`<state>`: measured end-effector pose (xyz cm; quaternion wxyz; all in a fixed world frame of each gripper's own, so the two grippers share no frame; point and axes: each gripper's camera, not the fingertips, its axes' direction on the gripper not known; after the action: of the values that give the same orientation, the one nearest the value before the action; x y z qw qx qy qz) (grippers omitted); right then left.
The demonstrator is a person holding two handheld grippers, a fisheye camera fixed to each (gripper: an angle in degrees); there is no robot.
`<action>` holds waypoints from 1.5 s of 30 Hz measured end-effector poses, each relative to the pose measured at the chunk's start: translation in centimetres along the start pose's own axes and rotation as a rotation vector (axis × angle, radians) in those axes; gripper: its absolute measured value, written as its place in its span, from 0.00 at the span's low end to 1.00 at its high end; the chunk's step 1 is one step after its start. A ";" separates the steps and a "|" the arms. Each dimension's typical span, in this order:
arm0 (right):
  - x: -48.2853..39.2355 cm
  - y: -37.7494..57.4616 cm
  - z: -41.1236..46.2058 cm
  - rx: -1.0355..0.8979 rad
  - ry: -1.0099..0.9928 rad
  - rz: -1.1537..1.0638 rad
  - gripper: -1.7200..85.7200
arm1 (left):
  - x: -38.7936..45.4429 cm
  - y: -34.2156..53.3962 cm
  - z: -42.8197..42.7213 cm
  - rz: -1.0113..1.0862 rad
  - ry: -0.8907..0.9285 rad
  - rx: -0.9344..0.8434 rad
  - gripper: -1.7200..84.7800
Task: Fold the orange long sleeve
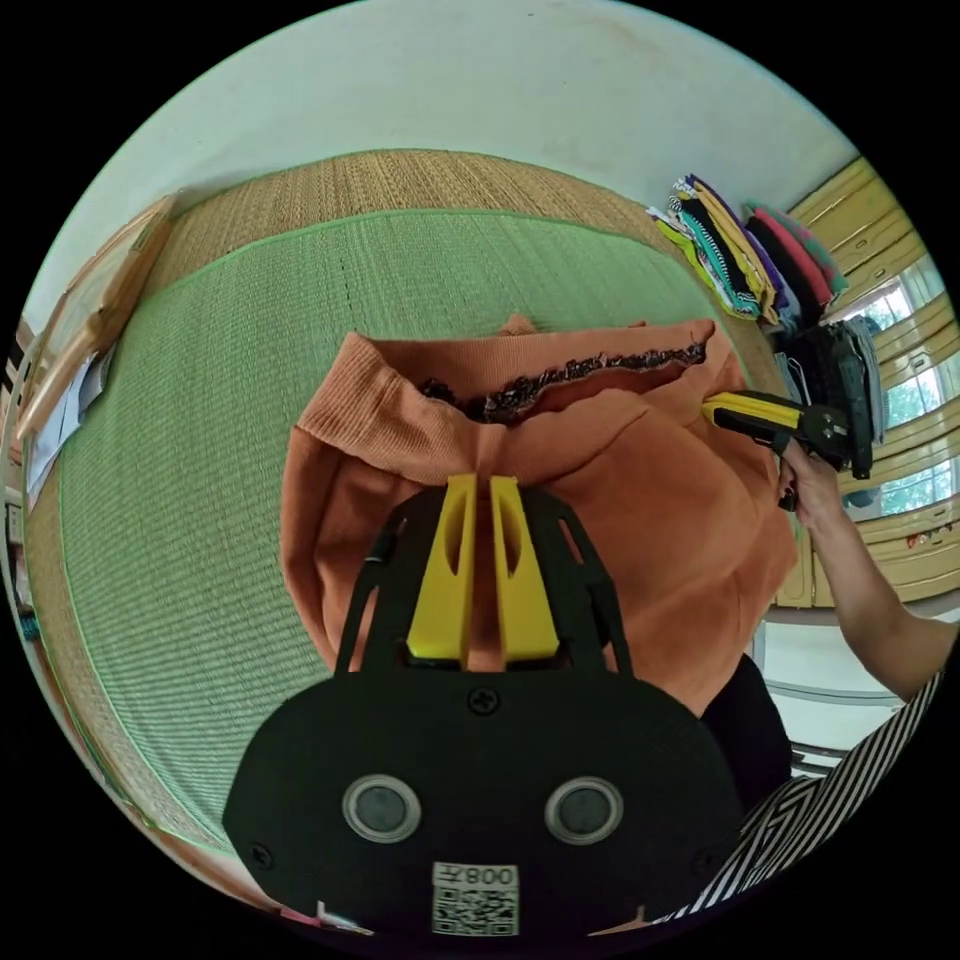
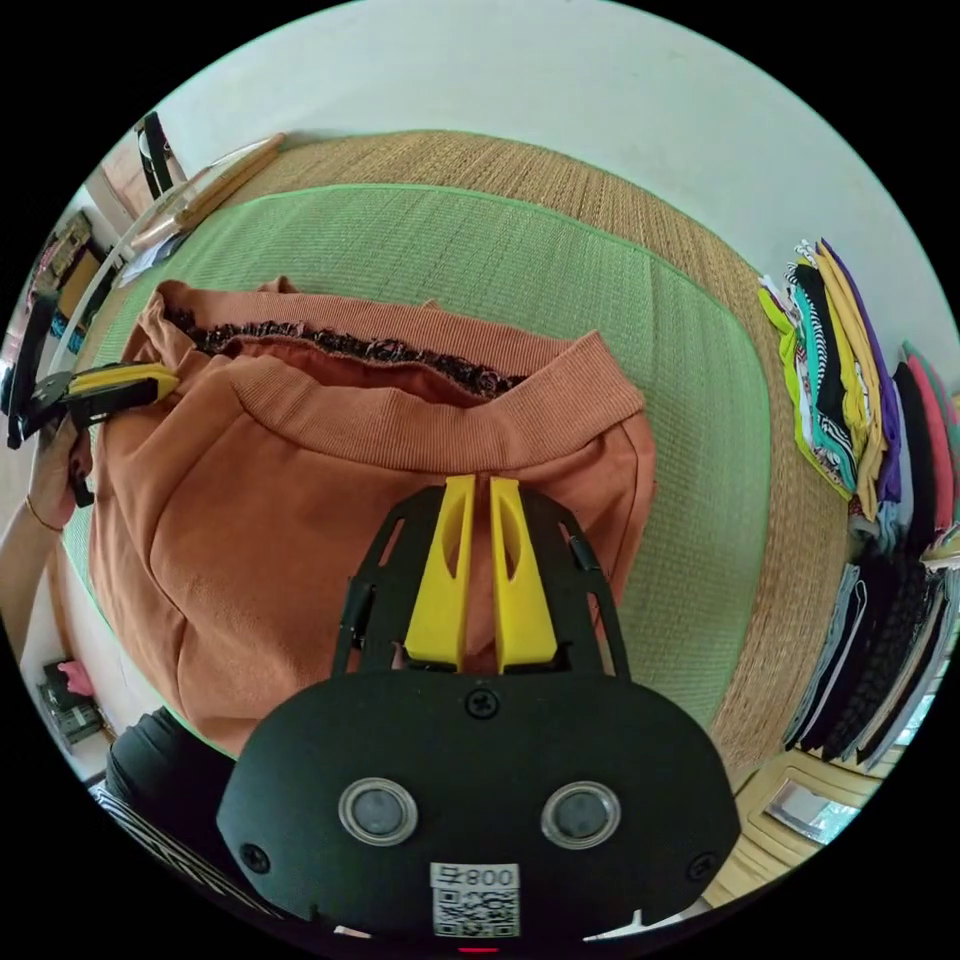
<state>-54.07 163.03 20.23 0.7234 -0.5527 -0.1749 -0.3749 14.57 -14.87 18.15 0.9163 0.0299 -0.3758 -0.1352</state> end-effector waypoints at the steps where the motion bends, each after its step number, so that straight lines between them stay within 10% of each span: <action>1: -0.5 -0.2 -0.4 0.003 -0.006 0.002 0.04 | 0.1 0.0 -0.9 -0.004 0.012 0.000 0.05; 16: 1.5 1.7 -15.6 0.326 -0.230 0.104 0.02 | 1.4 2.8 -15.2 -0.006 0.107 0.296 0.04; 45: 2.2 0.4 -3.7 0.193 -0.271 0.151 0.02 | -2.6 7.8 -13.2 -0.151 0.011 0.279 0.11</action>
<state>-52.92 158.89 20.18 0.7692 -0.5376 -0.2638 -0.2232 23.75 -7.33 8.13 0.8924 0.1859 -0.3828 -0.1499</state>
